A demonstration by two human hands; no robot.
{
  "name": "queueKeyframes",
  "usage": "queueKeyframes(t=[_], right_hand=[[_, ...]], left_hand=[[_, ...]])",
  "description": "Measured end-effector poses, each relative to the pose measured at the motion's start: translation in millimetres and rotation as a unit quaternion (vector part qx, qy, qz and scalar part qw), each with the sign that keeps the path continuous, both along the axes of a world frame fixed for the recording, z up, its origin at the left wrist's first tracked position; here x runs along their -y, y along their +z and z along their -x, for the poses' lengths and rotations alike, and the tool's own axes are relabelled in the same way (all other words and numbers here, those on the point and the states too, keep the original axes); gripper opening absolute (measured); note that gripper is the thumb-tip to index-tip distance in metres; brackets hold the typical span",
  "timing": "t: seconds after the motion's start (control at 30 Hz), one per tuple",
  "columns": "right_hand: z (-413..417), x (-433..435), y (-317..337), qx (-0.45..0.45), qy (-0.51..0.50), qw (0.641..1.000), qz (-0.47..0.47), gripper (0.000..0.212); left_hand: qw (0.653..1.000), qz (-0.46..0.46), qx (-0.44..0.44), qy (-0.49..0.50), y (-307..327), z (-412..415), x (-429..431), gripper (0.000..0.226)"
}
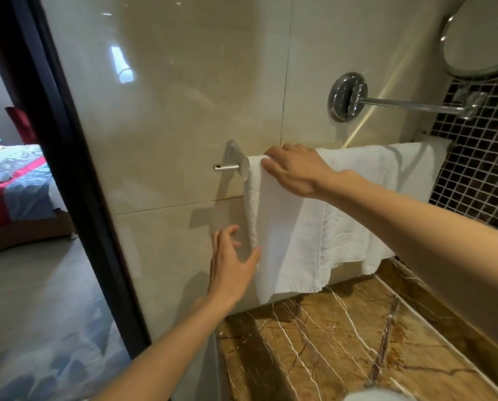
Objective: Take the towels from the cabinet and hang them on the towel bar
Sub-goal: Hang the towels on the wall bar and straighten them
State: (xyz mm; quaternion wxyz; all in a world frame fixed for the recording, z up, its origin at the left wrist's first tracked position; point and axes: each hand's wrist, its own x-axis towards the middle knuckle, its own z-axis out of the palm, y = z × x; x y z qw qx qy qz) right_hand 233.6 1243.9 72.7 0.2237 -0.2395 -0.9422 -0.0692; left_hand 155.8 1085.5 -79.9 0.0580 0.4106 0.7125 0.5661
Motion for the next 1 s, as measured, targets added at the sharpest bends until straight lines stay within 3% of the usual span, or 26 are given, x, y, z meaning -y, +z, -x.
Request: queueKeyframes(t=[0.13,0.23,0.37,0.5,0.57,0.77,1.0], right_hand=[[7.9,2.1,3.6,-0.003,-0.008,1.0,-0.026,0.05],[12.0,4.1,7.0,-0.003,0.015,0.999,-0.028,0.05],[15.0,-1.0,9.3,0.023,0.017,0.998,0.048,0.046],[14.1,-2.3,11.4,0.026,0.031,0.997,0.07,0.046],[14.7,-5.0,11.5,0.027,0.033,0.996,0.073,0.047],[10.8,-1.9,3.8,-0.031,0.059,0.998,-0.004,0.061],[12.8,2.1,4.4,-0.029,0.068,0.997,0.0,0.053]], left_hand=[[0.988,0.104,0.094,-0.07,-37.1,7.0,-5.6,0.06],[0.98,0.136,0.1,-0.101,-43.8,8.2,-13.7,0.051],[0.97,0.162,0.1,-0.154,-43.0,12.7,-31.3,0.053],[0.958,0.211,0.124,-0.148,-58.4,17.4,-50.0,0.082],[0.959,0.228,0.11,-0.13,-70.2,20.2,-57.0,0.08],[0.973,0.196,0.051,-0.11,-70.2,17.6,-41.5,0.064],[0.989,0.102,0.048,-0.091,-75.6,20.5,-21.7,0.034]])
